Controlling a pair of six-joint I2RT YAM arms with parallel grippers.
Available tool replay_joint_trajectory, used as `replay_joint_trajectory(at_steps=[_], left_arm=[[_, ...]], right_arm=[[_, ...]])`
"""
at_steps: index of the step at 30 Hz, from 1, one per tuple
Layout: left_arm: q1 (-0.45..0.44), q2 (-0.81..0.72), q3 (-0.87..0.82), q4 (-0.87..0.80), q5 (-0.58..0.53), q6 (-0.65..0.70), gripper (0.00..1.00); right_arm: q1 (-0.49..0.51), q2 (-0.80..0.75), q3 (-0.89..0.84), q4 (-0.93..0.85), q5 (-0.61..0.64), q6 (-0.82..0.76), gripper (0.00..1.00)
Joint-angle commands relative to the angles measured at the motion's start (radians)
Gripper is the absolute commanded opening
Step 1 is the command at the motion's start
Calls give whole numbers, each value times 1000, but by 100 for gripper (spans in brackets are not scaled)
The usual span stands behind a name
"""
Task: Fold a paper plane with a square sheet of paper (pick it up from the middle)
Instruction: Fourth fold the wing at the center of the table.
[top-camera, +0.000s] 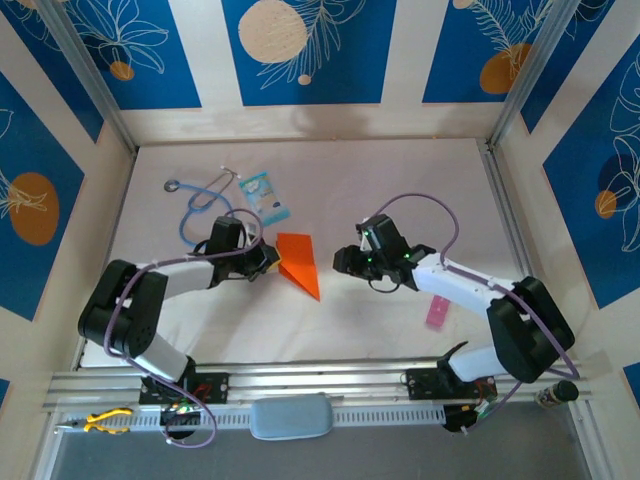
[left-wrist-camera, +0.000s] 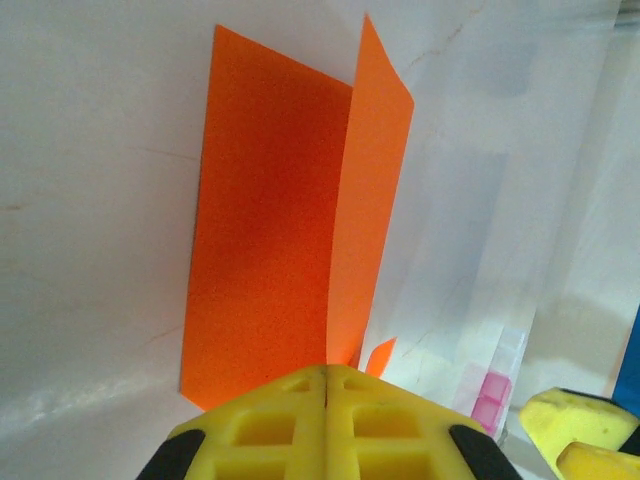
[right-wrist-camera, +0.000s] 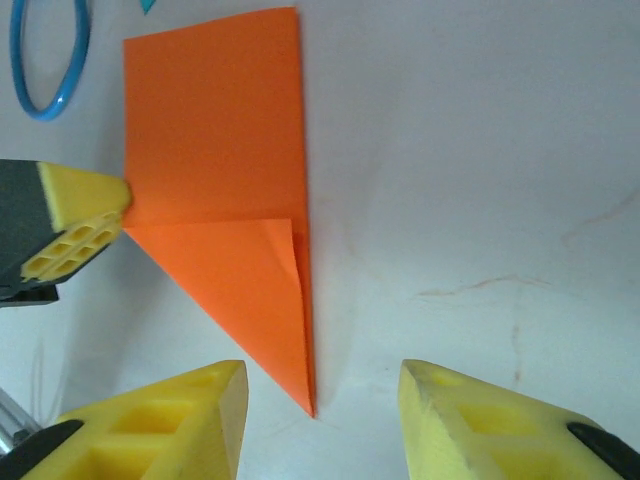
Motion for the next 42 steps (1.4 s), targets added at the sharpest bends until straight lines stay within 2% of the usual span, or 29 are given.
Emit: replay_joint_trajectory(at_steps=[1,3,5,10,13,18,34,42], left_arm=[[-6,-44,-14,21,-48,-37,0],[-9,-56,-22,22,-60,-50,0],[-14,-70,-32,23,-74,-61,0],[-26,-113,-48,7,-109,-76,0],[-35,-122,-56,4,-118,-83,0],[-52,-128,-60,8,-125,-100,0],[-78,-128,-39,-19,-137,-103,0],[-80,-129,-29,-33,-133,-93,0]], right_arm=[[18,-41,-15,-1,44,-33,43],[49,-47,-20,33,57,-64,42],[112,-46,-31,78,120,-121,42],[314,-16,-61,223,398,-331,42],[399,27,-63,310,471,-470,42],[482,154,-9,363,572,-611,43],[500,368,76,412,669,-732,43],[500,383,78,396,685,-710,35]])
